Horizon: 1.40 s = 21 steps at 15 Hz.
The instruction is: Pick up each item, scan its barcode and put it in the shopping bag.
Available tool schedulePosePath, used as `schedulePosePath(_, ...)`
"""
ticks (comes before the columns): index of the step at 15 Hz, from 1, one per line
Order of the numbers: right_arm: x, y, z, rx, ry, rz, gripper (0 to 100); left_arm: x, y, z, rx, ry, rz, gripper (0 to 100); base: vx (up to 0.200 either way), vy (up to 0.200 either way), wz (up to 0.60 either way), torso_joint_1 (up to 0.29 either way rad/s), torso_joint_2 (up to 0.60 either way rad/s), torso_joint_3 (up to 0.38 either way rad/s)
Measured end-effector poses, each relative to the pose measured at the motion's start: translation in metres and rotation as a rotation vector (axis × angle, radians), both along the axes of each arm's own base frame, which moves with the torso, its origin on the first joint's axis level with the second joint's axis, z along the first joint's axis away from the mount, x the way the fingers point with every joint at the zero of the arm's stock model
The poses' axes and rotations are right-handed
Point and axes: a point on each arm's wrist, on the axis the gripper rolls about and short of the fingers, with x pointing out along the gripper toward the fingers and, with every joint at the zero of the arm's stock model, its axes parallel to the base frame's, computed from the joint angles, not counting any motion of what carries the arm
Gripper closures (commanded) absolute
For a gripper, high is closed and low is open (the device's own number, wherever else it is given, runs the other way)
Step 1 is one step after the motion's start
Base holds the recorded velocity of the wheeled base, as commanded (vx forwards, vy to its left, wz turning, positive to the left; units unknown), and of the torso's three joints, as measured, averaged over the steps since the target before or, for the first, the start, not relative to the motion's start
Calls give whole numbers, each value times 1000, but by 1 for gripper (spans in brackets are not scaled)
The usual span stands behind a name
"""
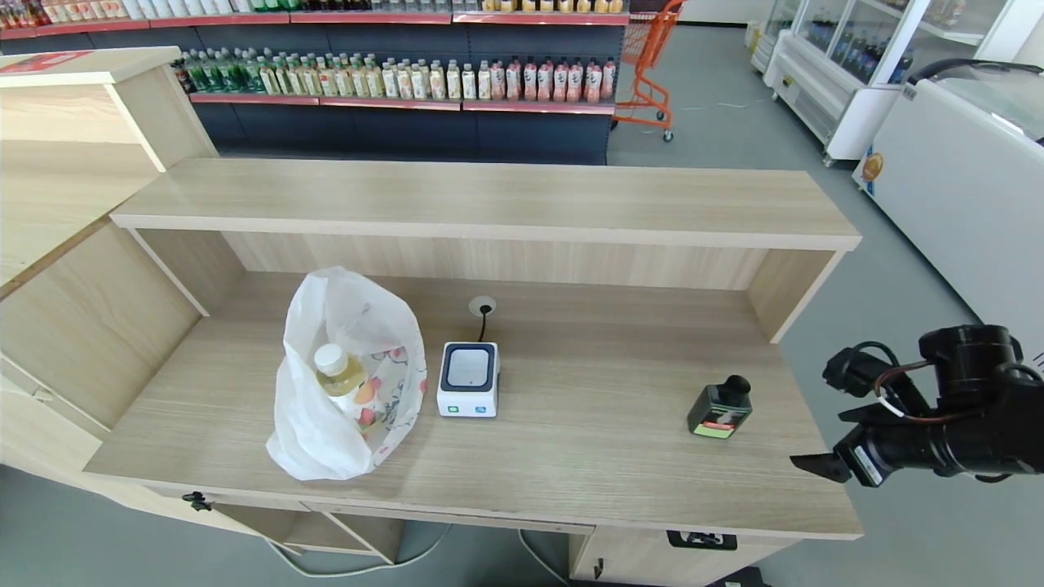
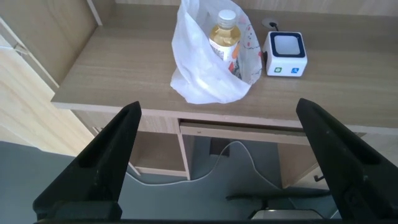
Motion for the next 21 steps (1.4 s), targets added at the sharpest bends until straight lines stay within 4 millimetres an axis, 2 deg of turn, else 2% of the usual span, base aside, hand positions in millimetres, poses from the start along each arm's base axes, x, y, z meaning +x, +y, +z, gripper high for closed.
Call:
schedulePosePath(4,28,2,-17,-50,-134,137,0,0,0,0,0,0,0,0,0,0,0,0,0,0)
schedulePosePath(8,56,18,-31,-34,-151,212,0,0,0,0,0,0,0,0,0,0,0,0,0,0)
schedulePosePath(13,76,44,-40,31,-147,270,0,0,0,0,0,0,0,0,0,0,0,0,0,0)
schedulePosePath(16,85,53,-46,31,-149,291,0,0,0,0,0,0,0,0,0,0,0,0,0,0)
schedulePosePath(17,88,54,-48,31,-149,295,100,0,0,0,0,0,0,0,0,0,0,0,0,0)
schedulePosePath(21,94,59,-53,30,-144,305,100,0,0,0,0,0,0,0,0,0,0,0,0,0)
